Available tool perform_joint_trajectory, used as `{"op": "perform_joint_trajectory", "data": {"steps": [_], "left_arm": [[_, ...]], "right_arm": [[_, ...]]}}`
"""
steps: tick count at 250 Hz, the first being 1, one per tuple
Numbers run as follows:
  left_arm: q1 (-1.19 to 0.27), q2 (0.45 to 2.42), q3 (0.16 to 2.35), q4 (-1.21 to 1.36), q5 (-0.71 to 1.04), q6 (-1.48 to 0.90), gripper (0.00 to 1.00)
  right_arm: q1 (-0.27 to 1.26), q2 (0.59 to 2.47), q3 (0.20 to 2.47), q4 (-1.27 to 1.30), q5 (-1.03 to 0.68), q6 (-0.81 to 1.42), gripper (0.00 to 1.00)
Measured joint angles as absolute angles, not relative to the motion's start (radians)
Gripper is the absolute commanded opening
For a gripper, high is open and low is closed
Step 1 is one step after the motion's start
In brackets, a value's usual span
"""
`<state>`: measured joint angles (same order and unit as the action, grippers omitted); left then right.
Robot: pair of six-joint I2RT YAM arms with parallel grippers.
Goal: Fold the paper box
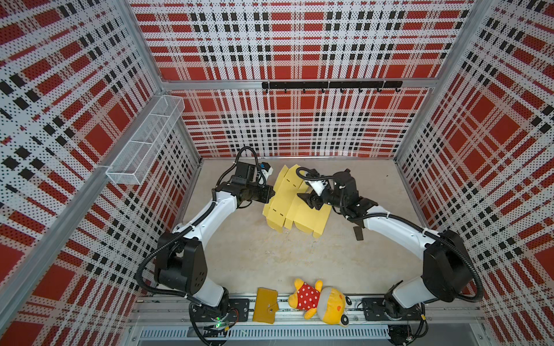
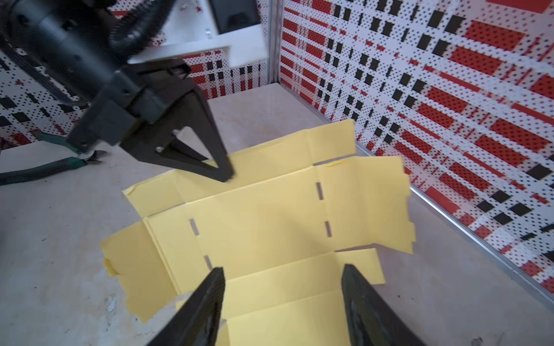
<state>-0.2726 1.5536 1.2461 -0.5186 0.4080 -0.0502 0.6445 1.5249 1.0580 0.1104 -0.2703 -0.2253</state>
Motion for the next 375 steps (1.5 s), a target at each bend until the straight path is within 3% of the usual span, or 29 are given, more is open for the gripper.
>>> {"op": "perform_joint_trajectory", "data": {"steps": [60,122,187,375], "left_arm": [[-0.262,1.554,1.242,-0.492,0.412,-0.132,0.01],[-0.259,1.554,1.242,-0.478,0.416,-0.191,0.01],[-0.259,1.554,1.242,-0.473,0.426,-0.232,0.01],[-0.254,1.554,1.230,-0.451,0.432,-0.234,0.00]], "right_arm": [[0.900,1.586,1.009,0.274,-0.017,-0.192,0.80],[1.002,1.666,0.953,0.502,0.187,-0.202,0.86],[1.024,1.801,1.015,0.552,0.291,-0.221,0.89],[1.000,1.822,1.077,0.503,0.371,-0.212,0.92]]}}
